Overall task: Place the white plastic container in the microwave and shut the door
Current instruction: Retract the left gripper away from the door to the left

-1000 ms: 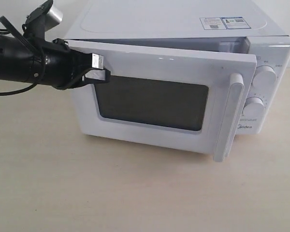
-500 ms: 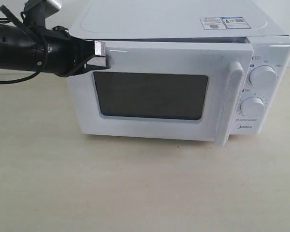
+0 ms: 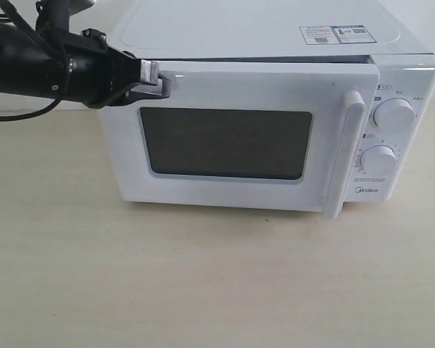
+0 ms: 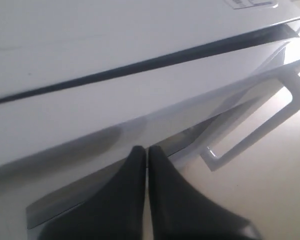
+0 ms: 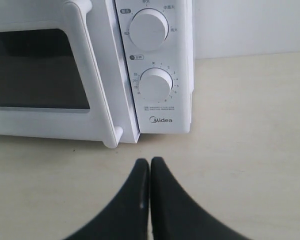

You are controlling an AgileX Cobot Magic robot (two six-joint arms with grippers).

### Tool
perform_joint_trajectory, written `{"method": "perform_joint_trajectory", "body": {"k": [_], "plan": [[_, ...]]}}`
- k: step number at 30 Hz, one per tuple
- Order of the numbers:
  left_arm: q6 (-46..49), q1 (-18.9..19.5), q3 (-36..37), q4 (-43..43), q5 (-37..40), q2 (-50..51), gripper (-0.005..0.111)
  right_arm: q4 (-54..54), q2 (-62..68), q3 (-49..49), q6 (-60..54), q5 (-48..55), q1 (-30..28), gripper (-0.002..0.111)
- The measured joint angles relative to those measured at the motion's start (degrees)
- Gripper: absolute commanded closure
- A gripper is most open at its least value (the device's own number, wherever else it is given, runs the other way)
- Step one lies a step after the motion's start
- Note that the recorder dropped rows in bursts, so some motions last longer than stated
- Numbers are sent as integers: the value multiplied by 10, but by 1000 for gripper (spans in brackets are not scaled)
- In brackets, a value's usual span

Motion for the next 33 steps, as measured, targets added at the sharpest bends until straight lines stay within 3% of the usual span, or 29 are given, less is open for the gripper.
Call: {"method": "perform_joint_trajectory", "body": {"k": [8, 20, 24, 28, 33], "plan": [[-13, 0, 40, 33, -7, -86, 102, 0, 0, 0, 0, 0, 0, 108], [-22, 0, 269, 41, -164, -364, 102, 0, 0, 0, 0, -1, 0, 108], [-25, 0, 325, 41, -205, -463, 102, 24, 0, 0, 0, -46, 0, 108], [-25, 0, 348, 41, -243, -529, 102, 49, 0, 0, 0, -116, 0, 108], [-26, 0, 349, 41, -247, -526, 102, 55, 7, -56, -41, -105, 0, 108]]}}
